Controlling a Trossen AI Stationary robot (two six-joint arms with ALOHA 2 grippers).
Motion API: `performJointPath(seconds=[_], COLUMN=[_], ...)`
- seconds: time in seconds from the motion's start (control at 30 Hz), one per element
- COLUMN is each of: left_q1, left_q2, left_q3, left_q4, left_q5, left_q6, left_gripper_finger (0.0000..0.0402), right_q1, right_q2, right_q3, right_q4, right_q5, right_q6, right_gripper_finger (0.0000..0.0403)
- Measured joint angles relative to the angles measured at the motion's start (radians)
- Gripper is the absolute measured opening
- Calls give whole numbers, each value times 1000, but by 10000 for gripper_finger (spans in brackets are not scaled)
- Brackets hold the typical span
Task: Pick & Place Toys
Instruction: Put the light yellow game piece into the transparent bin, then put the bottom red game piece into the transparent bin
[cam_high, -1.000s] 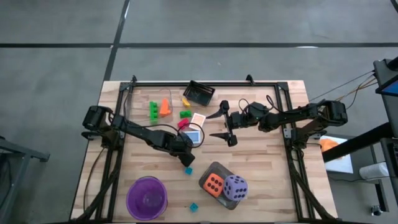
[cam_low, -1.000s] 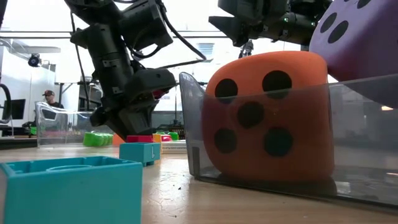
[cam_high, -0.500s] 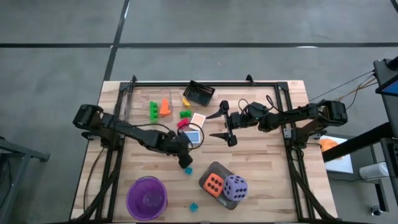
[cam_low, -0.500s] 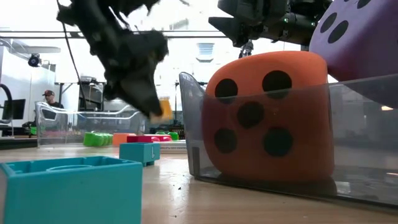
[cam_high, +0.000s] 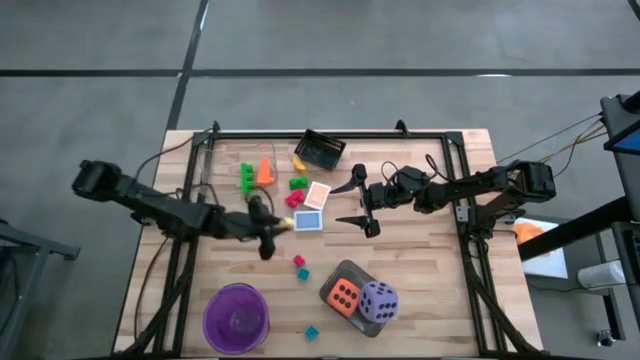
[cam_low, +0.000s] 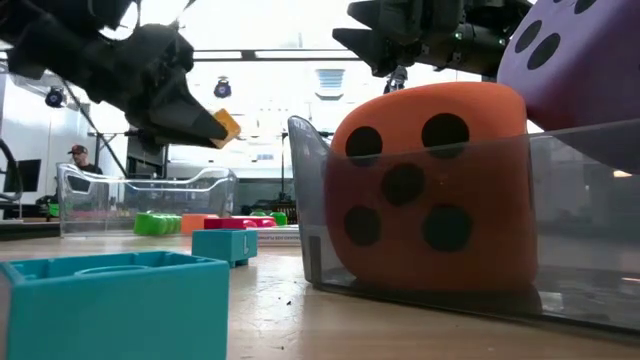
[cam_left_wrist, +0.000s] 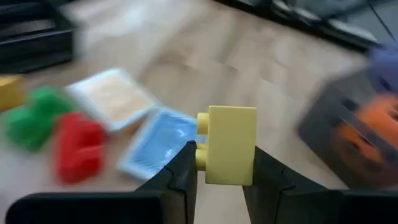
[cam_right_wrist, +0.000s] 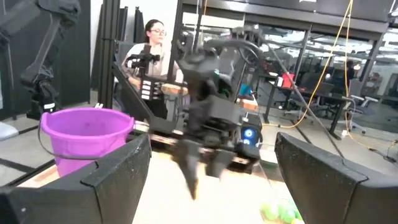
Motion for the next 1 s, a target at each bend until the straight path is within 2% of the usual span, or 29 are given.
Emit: performJointPath(seconds=[0.17, 0.33, 0.5, 0.7, 0.77, 1.0], left_q1=[89, 216, 357, 466, 487, 502], left_q2=[-129, -214, -242, -238, -239, -238], left_q3=[-39, 25, 85, 104, 101, 101], left_q4=[-50, -322, -534, -647, -667, -693], left_q5=[-7, -53, -58, -28, 7, 86], left_q6=[-27, -36, -67, -70, -73, -73], left_gripper_finger=[91, 91, 91, 93, 114, 243], right_q1=[0, 0, 0, 0, 0, 0], right_q2=[0, 1, 1, 1, 1, 1], right_q3=[0, 0, 0, 0, 0, 0], right_q4=[13, 13, 12, 11, 11, 11], right_q5=[1, 2, 2, 2, 2, 2], right_q6=[-2, -3, -1, 0, 0, 0], right_gripper_finger=[339, 339, 339, 339, 339, 339])
